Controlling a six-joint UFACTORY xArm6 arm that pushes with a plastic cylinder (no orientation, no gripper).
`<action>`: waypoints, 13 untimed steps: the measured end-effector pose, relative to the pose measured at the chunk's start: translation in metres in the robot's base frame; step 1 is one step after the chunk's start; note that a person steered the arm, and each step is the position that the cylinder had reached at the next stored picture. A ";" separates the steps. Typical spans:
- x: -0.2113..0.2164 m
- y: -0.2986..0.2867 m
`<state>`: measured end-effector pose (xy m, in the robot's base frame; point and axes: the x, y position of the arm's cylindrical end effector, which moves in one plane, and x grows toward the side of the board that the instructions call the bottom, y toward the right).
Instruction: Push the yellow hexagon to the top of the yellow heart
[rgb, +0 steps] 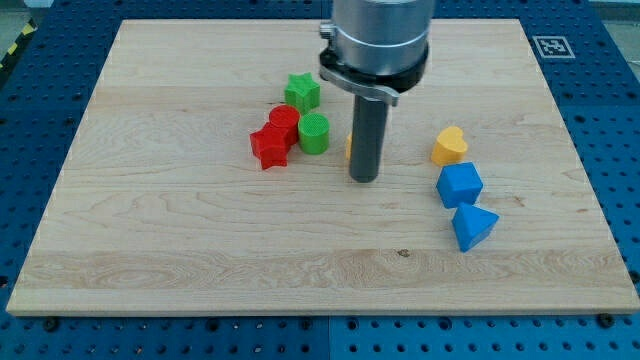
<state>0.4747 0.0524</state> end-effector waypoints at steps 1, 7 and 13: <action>-0.010 0.000; -0.036 -0.008; -0.062 -0.001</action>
<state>0.4124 0.0518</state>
